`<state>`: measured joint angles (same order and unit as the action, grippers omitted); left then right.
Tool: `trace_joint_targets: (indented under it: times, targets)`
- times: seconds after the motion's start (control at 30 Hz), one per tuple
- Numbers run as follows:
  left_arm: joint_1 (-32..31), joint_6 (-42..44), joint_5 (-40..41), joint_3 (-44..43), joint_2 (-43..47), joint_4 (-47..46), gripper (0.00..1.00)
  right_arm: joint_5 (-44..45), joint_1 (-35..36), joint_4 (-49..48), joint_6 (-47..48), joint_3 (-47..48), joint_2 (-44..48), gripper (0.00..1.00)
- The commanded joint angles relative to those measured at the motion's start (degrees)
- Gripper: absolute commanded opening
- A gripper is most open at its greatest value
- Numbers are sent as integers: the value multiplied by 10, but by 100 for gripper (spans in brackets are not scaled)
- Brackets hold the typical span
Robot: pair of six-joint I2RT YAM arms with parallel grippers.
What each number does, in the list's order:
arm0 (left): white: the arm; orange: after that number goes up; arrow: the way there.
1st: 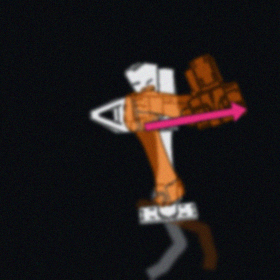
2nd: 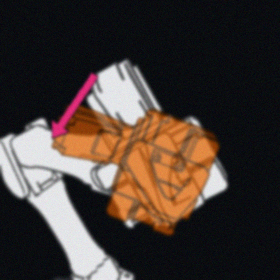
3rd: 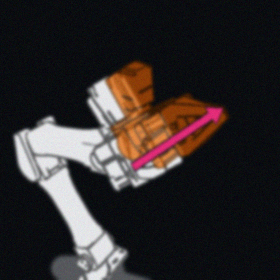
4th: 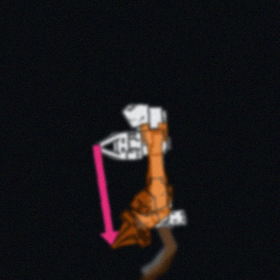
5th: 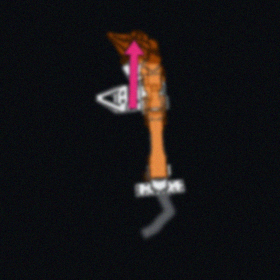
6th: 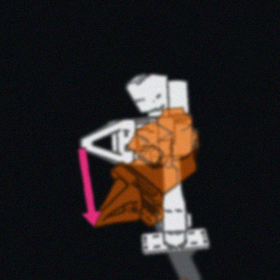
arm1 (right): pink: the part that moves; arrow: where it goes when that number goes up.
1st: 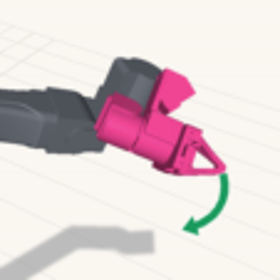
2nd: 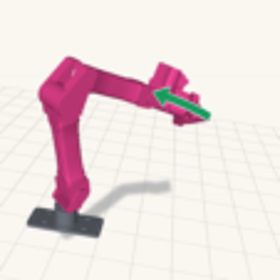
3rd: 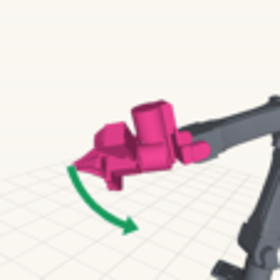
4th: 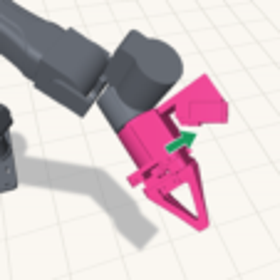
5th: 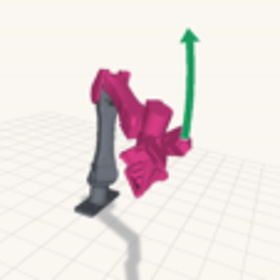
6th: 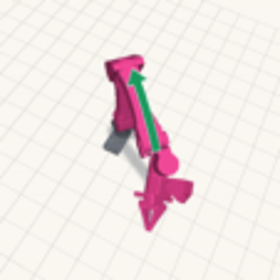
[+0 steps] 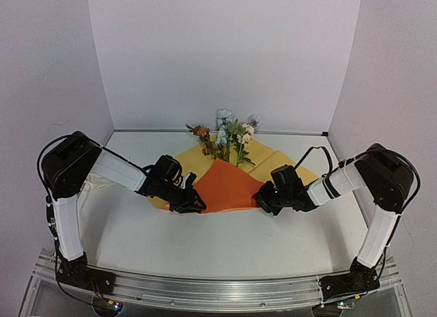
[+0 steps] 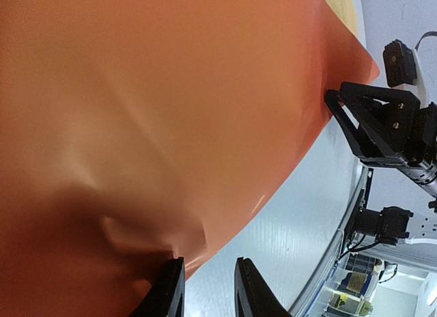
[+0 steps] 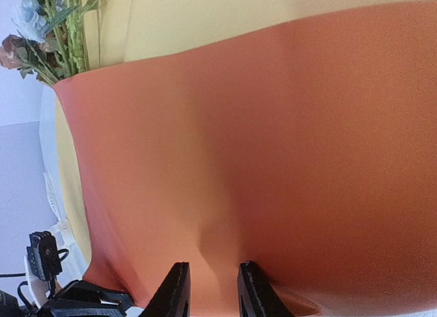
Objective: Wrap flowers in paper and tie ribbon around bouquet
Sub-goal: Press the fold line of the 1/4-folded wrapping paper.
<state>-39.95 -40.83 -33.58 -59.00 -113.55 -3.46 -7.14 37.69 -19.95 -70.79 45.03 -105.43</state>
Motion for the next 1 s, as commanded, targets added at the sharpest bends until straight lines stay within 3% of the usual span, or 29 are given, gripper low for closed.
trace_joint_targets:
  times: [0.0,0.23,0.37,0.57,0.7,0.83,0.97]
  targets:
    - [57,-9,37,88,41,-3,28,6,-3,66,-4,-30,-14,27]
    - [114,7,52,197,108,1,28,5,-5,65,-4,-35,-7,27]
    - [124,15,61,212,146,21,28,1,-6,64,-4,-34,-5,27]
    - [127,59,109,178,220,135,29,0,-6,62,-3,-32,-4,27]
    - [121,70,98,117,239,162,29,-3,-6,60,-3,-28,-5,27]
    - [70,73,90,15,197,167,29,-3,-6,60,-4,-25,-5,27]
    - [34,45,54,-32,119,117,28,-1,-6,60,-6,-23,-2,27]
